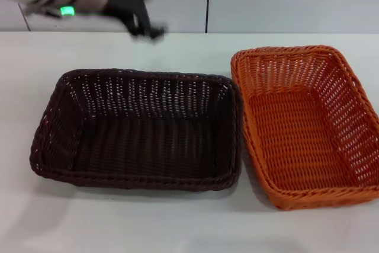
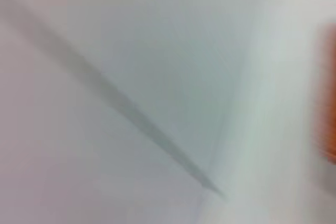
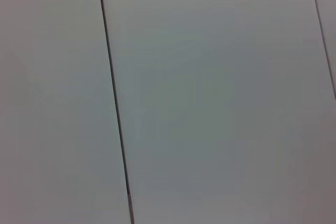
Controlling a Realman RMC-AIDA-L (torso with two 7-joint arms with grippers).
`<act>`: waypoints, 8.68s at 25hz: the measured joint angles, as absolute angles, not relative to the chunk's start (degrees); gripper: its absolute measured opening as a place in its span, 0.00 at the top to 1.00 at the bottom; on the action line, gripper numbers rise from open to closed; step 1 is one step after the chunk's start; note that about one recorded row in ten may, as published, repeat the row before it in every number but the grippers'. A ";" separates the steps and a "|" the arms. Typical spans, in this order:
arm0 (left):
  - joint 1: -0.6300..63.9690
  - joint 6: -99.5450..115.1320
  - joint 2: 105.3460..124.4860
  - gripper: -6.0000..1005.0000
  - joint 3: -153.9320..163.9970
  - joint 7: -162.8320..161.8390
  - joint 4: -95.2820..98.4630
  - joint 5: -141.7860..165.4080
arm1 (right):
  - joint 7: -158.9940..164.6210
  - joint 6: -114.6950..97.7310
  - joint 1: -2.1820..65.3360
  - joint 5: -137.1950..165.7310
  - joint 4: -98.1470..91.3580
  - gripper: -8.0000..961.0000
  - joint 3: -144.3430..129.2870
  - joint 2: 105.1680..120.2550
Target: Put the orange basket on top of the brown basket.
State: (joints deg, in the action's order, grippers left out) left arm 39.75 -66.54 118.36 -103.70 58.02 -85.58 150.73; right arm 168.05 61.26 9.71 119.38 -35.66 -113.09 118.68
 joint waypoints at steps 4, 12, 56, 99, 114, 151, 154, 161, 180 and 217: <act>27.10 -37.41 118.30 0.22 -100.05 46.98 -92.39 149.44 | 168.28 61.58 9.01 119.44 -39.15 0.25 -112.46 118.59; 0.46 15.01 118.09 0.22 -87.36 37.05 -86.65 144.40 | 168.57 19.23 5.10 130.63 -73.70 0.25 -103.69 110.62; -0.98 47.59 118.34 0.22 -79.12 11.38 -46.53 143.87 | 139.01 -115.47 36.48 146.77 -90.93 0.27 -75.87 118.22; 1.83 48.32 118.03 0.22 -80.60 11.34 -41.81 143.87 | 148.51 -104.13 37.74 152.71 -92.99 0.78 -84.59 118.83; 2.64 48.47 117.96 0.22 -80.60 11.34 -40.12 143.95 | 151.85 -105.57 41.65 161.64 -103.74 0.80 -85.56 118.73; 3.34 52.01 118.44 0.22 -78.22 7.74 -36.31 143.87 | 95.15 -83.43 27.45 167.26 -115.66 0.70 -120.78 118.44; 4.12 51.63 118.41 0.22 -78.22 7.73 -35.96 143.87 | 95.55 -81.08 27.44 167.25 -114.46 0.69 -120.96 118.45; 5.46 50.53 118.32 0.22 -78.29 7.73 -35.08 143.88 | 96.13 -76.50 24.65 167.39 -112.92 0.67 -122.04 118.52; 10.85 47.84 118.14 0.22 -78.83 7.73 -30.54 143.88 | 97.51 -75.36 15.57 167.39 -118.57 0.34 -122.63 119.07; 13.32 48.27 118.29 0.22 -78.91 7.73 -25.18 143.89 | 112.04 -25.97 13.37 167.24 -107.17 0.34 -136.37 119.44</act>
State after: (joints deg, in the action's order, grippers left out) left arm 13.32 48.27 118.29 -78.91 7.73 -25.18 143.89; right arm 112.04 -25.97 13.37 167.24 -107.17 -136.37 119.44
